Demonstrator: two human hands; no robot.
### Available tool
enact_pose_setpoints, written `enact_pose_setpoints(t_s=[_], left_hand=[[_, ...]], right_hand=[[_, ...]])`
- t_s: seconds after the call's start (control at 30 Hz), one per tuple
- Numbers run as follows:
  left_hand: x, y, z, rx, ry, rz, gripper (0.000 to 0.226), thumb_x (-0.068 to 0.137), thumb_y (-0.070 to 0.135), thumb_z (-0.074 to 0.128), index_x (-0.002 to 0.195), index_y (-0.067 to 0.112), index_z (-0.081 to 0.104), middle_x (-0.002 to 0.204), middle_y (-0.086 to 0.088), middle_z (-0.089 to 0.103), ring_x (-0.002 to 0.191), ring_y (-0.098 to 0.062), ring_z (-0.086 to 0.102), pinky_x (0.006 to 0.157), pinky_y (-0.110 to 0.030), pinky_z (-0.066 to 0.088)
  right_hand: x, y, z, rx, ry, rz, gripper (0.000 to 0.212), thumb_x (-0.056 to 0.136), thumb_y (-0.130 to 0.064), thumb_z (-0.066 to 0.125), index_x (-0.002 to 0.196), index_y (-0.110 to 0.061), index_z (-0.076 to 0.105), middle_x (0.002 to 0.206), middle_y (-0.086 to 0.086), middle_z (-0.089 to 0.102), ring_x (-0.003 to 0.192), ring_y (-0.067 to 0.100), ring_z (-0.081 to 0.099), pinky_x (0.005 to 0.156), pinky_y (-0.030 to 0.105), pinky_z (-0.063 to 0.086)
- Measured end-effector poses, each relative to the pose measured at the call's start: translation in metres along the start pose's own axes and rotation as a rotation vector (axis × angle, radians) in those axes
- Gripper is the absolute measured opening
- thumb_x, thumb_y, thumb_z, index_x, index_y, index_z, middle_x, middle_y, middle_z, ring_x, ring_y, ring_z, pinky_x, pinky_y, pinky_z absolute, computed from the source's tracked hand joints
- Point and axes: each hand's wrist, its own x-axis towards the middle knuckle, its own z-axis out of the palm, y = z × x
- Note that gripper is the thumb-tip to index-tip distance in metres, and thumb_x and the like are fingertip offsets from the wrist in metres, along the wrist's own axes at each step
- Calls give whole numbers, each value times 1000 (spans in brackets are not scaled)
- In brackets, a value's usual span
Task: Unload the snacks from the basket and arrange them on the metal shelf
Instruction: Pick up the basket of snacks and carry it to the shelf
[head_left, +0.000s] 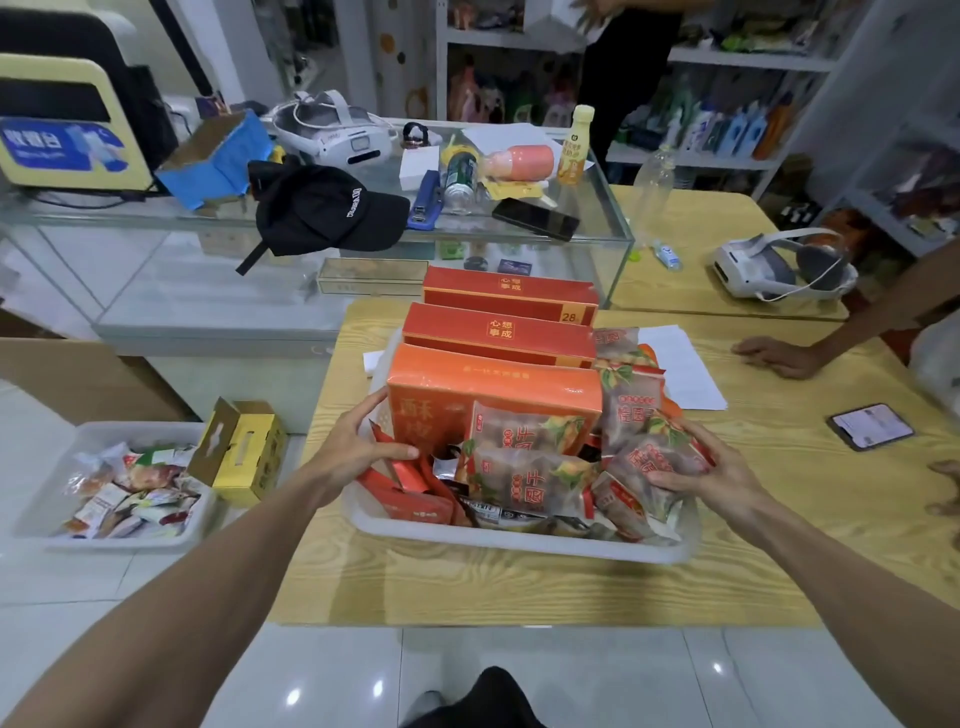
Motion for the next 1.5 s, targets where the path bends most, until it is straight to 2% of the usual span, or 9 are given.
enact_pose_setpoints(t_s=[0.3, 0.43, 0.67, 0.83, 0.97, 1.1, 1.23, 1.4, 1.5], left_hand=[[1, 3, 6, -151, -3, 19, 78, 39, 24, 92, 101, 57, 58, 111, 19, 55, 101, -11, 59, 75, -28, 54], [0, 5, 10, -143, 45, 37, 77, 61, 2, 85, 114, 46, 52, 109, 15, 55, 95, -8, 58, 66, -20, 52], [-3, 16, 18, -188, 85, 68, 87, 59, 2, 86, 131, 35, 52, 121, 4, 53, 86, -1, 59, 56, -20, 56], [-8, 13, 27, -169, 59, 94, 91, 50, 10, 93, 129, 37, 56, 118, 5, 57, 88, 2, 62, 62, -24, 58], [-11, 1, 33, -166, 39, 78, 95, 26, 39, 100, 111, 55, 59, 127, -1, 61, 107, -29, 65, 80, -48, 59], [-16, -10, 37, -158, 21, 89, 101, 26, 40, 100, 117, 51, 58, 128, -1, 61, 112, -28, 62, 87, -52, 56], [-16, -10, 39, -129, -19, 128, 96, 49, 16, 93, 130, 40, 49, 106, 21, 60, 98, -4, 61, 81, -34, 57], [-8, 3, 34, -27, -117, 87, 73, 62, 2, 85, 110, 46, 53, 86, 45, 62, 87, 25, 56, 73, -6, 46], [1, 3, 30, -35, -123, 61, 76, 53, 21, 94, 119, 37, 61, 110, 28, 68, 107, 10, 59, 90, -19, 48]], right_hand=[[9, 4, 5, 85, -47, 92, 56, 50, -19, 91, 103, -20, 72, 100, 0, 77, 98, 21, 71, 86, 37, 54], [11, 3, 5, 107, -51, 105, 54, 55, -16, 90, 106, -19, 71, 102, 1, 76, 95, 20, 72, 78, 32, 55], [10, -7, -11, 117, -45, 56, 55, 58, -17, 90, 109, -19, 71, 102, 2, 76, 97, 22, 72, 95, 45, 53], [2, 6, -24, 134, -18, 55, 79, 40, -29, 100, 112, -18, 70, 104, 4, 76, 99, 27, 71, 95, 51, 52], [-5, 21, -28, 131, 13, 39, 93, 28, -40, 100, 113, -19, 70, 104, 3, 76, 99, 28, 71, 94, 52, 53], [-15, 31, -27, 117, -15, 51, 94, 31, -36, 101, 117, -17, 67, 105, 4, 75, 99, 28, 71, 91, 50, 55], [-14, 33, -24, 92, -26, 68, 84, 41, -23, 96, 118, -16, 66, 103, 1, 76, 96, 24, 72, 85, 43, 57], [0, 27, -31, 55, -74, 128, 92, 35, -20, 98, 121, -17, 65, 100, 0, 76, 93, 21, 72, 81, 35, 55], [5, 27, -31, 77, -71, 158, 103, 29, -20, 101, 124, -17, 63, 101, 2, 76, 94, 23, 73, 84, 39, 56]])
